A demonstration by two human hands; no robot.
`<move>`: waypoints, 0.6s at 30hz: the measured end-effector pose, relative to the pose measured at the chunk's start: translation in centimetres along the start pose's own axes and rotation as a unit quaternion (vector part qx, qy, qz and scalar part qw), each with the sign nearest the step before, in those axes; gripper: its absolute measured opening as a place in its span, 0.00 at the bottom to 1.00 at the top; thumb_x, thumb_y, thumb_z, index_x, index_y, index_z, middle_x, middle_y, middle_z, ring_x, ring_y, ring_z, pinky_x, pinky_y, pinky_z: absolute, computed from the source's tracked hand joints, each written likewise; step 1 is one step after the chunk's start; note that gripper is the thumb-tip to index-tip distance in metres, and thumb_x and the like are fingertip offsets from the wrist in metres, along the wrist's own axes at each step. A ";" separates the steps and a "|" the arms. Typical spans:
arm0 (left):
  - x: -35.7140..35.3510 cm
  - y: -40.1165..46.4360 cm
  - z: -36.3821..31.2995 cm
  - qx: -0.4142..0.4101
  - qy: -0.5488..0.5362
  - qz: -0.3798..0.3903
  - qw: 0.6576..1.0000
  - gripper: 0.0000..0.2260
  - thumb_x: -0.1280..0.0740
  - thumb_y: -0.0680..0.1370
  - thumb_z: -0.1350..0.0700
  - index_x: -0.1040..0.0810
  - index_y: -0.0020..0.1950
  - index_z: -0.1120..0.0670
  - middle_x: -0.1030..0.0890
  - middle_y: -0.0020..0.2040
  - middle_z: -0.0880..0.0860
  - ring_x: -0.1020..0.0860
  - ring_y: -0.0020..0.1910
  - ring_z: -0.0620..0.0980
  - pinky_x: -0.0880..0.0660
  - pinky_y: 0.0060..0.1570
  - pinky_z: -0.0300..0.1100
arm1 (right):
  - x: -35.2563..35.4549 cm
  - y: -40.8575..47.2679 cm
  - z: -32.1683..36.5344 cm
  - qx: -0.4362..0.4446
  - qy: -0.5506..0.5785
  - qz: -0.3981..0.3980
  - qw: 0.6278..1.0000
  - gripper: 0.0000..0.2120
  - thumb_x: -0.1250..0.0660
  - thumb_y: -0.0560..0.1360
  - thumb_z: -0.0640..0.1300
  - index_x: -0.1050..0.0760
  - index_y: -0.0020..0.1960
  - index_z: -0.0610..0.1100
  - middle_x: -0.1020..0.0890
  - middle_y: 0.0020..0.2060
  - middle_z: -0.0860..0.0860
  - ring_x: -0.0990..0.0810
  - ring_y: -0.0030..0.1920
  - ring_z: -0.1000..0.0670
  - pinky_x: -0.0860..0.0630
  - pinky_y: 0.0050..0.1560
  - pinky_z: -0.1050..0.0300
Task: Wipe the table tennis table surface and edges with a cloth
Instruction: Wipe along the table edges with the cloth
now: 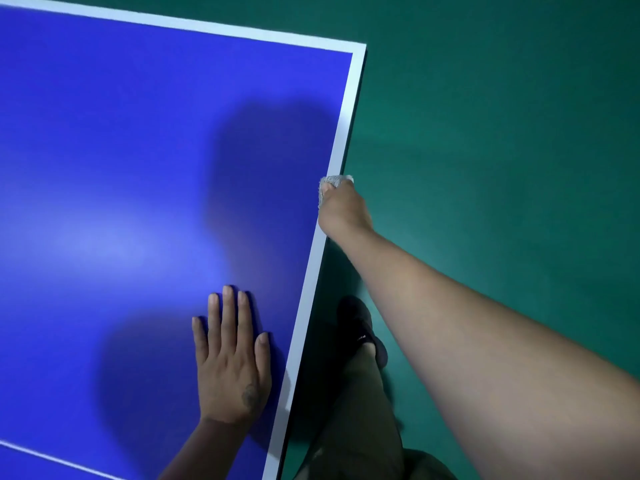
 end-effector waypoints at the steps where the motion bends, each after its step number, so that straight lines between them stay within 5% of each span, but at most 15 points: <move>1: 0.2 1.5 -0.6 -0.001 -0.002 -0.002 1.000 0.30 0.50 0.87 0.47 0.45 0.86 0.62 0.47 0.88 0.59 0.49 0.87 0.61 0.46 0.82 0.69 | 0.3 0.5 0.5 0.002 -0.039 0.006 0.999 0.15 0.47 0.87 0.43 0.32 0.70 0.40 0.19 0.57 0.45 0.26 0.46 0.48 0.33 0.42 0.56; 5: 1.1 10.2 -4.1 -0.025 -0.026 -0.026 0.999 0.31 0.51 0.88 0.44 0.46 0.87 0.60 0.47 0.88 0.59 0.50 0.87 0.59 0.49 0.83 0.66 | 0.6 -0.9 0.0 0.008 -0.025 0.040 0.999 0.19 0.49 0.89 0.50 0.38 0.77 0.45 0.25 0.44 0.55 0.24 0.44 0.50 0.34 0.50 0.55; 8: 2.0 17.8 -6.8 -0.053 -0.052 -0.047 0.996 0.30 0.50 0.89 0.44 0.44 0.87 0.59 0.45 0.88 0.58 0.49 0.87 0.58 0.49 0.84 0.64 | 0.1 -1.3 -1.0 -0.009 -0.031 0.049 0.998 0.21 0.47 0.89 0.52 0.39 0.79 0.44 0.20 0.57 0.46 0.20 0.62 0.39 0.31 0.53 0.53; 12: 3.3 27.1 -9.6 -0.095 -0.072 -0.047 0.992 0.29 0.49 0.89 0.44 0.43 0.87 0.57 0.44 0.88 0.55 0.49 0.87 0.57 0.52 0.84 0.62 | -0.9 -3.0 -2.1 0.017 -0.010 0.001 1.000 0.29 0.44 0.88 0.51 0.48 0.85 0.43 0.27 0.76 0.45 0.26 0.74 0.42 0.30 0.68 0.53; 16: 3.9 30.6 -10.6 -0.111 -0.050 -0.045 0.992 0.27 0.52 0.89 0.46 0.46 0.88 0.52 0.47 0.88 0.52 0.51 0.87 0.55 0.54 0.85 0.59 | -2.1 -2.7 -2.0 -0.009 0.071 -0.010 0.997 0.34 0.43 0.85 0.62 0.43 0.84 0.43 0.27 0.67 0.50 0.26 0.66 0.48 0.30 0.74 0.47; 18: 4.1 30.5 -10.7 -0.108 -0.041 -0.049 0.992 0.26 0.52 0.89 0.48 0.47 0.88 0.51 0.47 0.88 0.52 0.51 0.87 0.55 0.53 0.85 0.59 | -1.9 -1.7 -1.2 -0.015 0.069 -0.016 0.997 0.35 0.44 0.86 0.61 0.45 0.85 0.42 0.26 0.71 0.46 0.24 0.68 0.45 0.31 0.74 0.49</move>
Point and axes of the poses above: each hand's wrist, its own y-axis towards the middle knuckle, its own x-axis out of the back of the hand, z = x × y, the point moved 7 cm from there along y, towards the middle knuckle
